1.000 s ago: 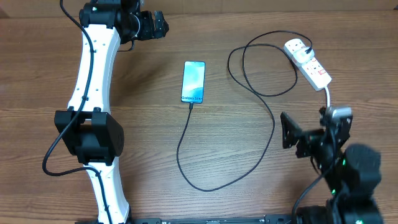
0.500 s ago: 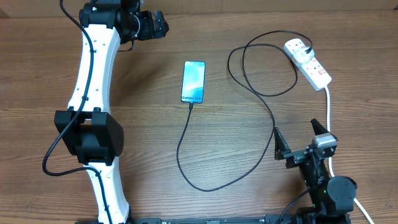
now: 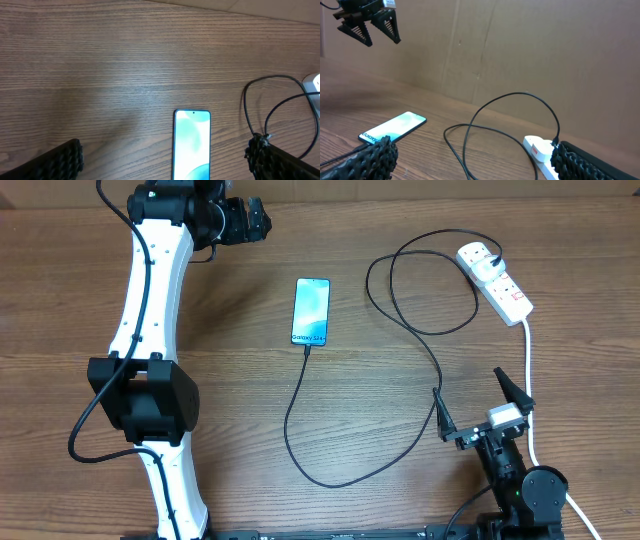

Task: Plug charger to phone and switch on socket

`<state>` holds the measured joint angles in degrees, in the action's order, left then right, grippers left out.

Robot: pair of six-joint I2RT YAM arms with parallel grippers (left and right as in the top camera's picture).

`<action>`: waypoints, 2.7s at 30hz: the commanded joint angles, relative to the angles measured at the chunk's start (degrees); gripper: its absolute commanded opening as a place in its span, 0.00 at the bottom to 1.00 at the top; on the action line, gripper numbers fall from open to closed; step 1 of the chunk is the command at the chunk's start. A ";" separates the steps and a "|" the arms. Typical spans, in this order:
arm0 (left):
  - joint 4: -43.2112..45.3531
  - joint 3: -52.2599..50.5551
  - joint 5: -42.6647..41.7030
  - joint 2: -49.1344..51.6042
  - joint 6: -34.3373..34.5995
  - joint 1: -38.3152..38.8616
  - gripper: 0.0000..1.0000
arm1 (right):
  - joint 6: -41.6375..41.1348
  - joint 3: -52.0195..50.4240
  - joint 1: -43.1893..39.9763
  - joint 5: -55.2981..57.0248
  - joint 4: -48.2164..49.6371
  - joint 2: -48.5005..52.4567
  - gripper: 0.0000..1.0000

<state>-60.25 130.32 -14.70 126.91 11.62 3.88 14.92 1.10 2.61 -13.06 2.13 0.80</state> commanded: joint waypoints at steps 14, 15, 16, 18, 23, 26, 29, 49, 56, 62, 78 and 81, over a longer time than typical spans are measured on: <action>0.04 0.66 0.26 -0.52 -0.68 0.28 1.00 | -9.33 -0.66 0.00 9.40 -6.78 -0.68 1.00; 0.04 0.66 0.26 -0.52 -0.68 0.28 1.00 | -10.49 -0.66 0.02 10.56 -6.84 -0.68 1.00; 0.04 0.66 0.26 -0.52 -0.68 0.31 1.00 | -11.04 -0.66 0.00 11.32 -6.97 -0.68 1.00; 0.04 0.66 0.26 -0.52 -0.68 0.28 1.00 | -11.04 -0.66 0.02 11.76 -6.99 -0.68 1.00; 0.04 0.66 0.26 -0.52 -0.68 0.28 1.00 | -11.06 -0.66 0.02 11.74 -7.02 -0.68 1.00; 0.04 0.66 0.26 -0.52 -0.68 0.28 1.00 | -11.08 -0.66 0.02 11.74 -7.02 -0.68 1.00; 0.04 0.66 0.28 -0.52 -0.68 0.28 1.00 | -11.10 -0.66 0.02 11.52 -6.99 -0.68 1.00; 0.04 0.66 0.26 -0.52 -0.68 0.28 1.00 | -11.08 -0.66 0.00 11.52 -6.93 -0.66 1.00; 0.04 0.66 0.28 -0.52 -0.68 0.31 1.00 | -11.08 -0.66 0.00 11.52 -6.95 -0.66 1.00; 0.04 0.66 0.26 -0.52 -0.68 0.28 1.00 | -11.08 -0.66 0.00 11.52 -6.93 -0.66 1.00; -3.48 -1.03 0.87 -1.18 -0.92 0.35 1.00 | -11.08 -0.66 0.00 11.52 -6.93 -0.63 1.00; -1.46 -7.08 3.82 -4.11 -0.92 1.25 1.00 | -11.08 -0.66 0.00 11.52 -6.93 -0.63 1.00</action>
<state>-62.74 127.92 -13.85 126.21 11.62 4.19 4.27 1.06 2.63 -2.09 -5.15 0.73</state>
